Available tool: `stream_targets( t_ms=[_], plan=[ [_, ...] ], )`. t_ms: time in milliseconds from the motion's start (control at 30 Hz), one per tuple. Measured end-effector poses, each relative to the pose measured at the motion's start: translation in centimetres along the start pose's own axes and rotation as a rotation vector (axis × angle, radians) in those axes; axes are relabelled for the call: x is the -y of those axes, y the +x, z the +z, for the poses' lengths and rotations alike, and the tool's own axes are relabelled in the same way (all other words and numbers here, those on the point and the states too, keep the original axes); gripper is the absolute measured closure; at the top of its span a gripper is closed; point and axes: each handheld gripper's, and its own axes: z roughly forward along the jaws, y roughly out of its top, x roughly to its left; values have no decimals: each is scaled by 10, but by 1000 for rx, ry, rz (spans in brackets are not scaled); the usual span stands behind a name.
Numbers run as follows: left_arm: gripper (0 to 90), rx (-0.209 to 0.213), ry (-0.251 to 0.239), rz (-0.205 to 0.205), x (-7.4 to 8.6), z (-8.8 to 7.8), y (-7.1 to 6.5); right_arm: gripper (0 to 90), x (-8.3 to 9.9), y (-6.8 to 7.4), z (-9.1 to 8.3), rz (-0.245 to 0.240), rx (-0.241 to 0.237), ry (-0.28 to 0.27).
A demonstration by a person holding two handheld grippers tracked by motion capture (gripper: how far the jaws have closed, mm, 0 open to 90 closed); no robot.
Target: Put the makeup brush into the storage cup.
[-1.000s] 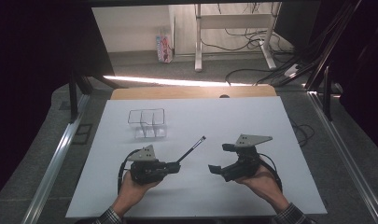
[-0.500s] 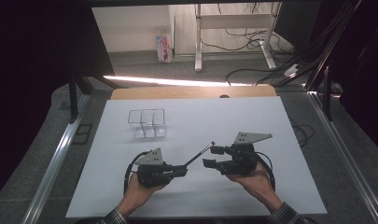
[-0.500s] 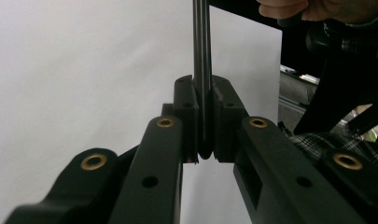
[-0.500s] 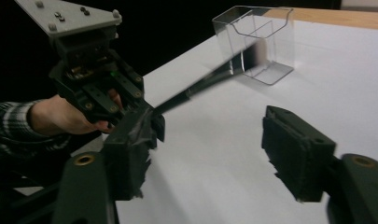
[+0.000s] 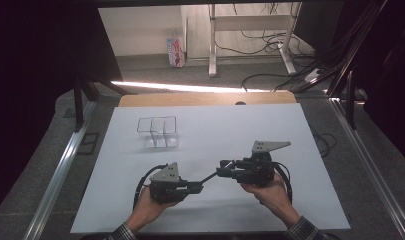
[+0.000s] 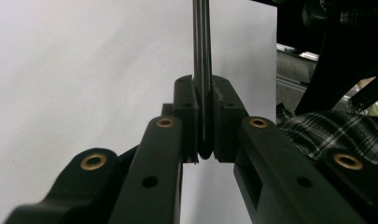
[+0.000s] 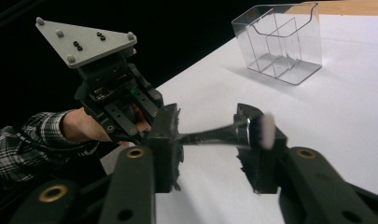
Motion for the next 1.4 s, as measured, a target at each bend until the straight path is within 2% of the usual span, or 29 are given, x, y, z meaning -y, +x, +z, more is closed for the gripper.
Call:
stream_targets(
  t_ms=[133, 233, 300, 333, 367, 467, 500, 533, 600, 633, 767, 800, 833, 933, 1133, 1400],
  plan=[
    [826, -5, 9, 11, 0, 1, 0, 722, 0, -1, 0, 10, -15, 8],
    [813, -11, 27, 12, 1, 3, 1, 811, 0, -3, -1, 51, -84, 6],
    [781, -27, 35, 3, 2, 4, 2, 835, 0, -2, -1, 57, -114, 10],
    [732, -36, 41, -1, 2, 5, 3, 836, -1, -1, 0, 44, -102, 19],
    [656, -50, 45, -2, 2, 5, 2, 837, -2, 1, 0, 11, -72, 38],
    [579, -63, 49, -6, 1, 4, 3, 837, -2, 1, 0, 4, -52, 54],
    [491, -68, 49, -9, 1, 4, 3, 837, -2, 1, 0, -10, -33, 65],
    [491, -75, 50, -10, 0, 4, 2, 837, -2, 1, 0, -10, -33, 65],
    [396, -83, 53, -10, 0, 4, 2, 837, -3, 2, 0, -34, -8, 87],
    [396, -86, 53, -10, 0, 4, 2, 837, -3, 2, 0, -34, -8, 87],
    [311, -90, 65, -8, -1, 6, 3, 836, -4, 5, 0, -80, 15, 122],
    [287, -85, 67, -10, -1, 7, 3, 837, -4, 7, 2, -107, 31, 141],
    [287, -79, 69, -9, -1, 7, 3, 837, -4, 7, 2, -107, 31, 141],
    [260, -67, 83, -7, -1, 10, 2, 837, -5, 13, 6, -158, 53, 191],
    [268, -56, 105, 12, -4, 15, -1, 837, -5, 20, 13, -208, 70, 243],
    [370, -42, 93, 2, -8, 18, -4, 837, -2, 28, 25, -253, 59, 298]
  ],
)
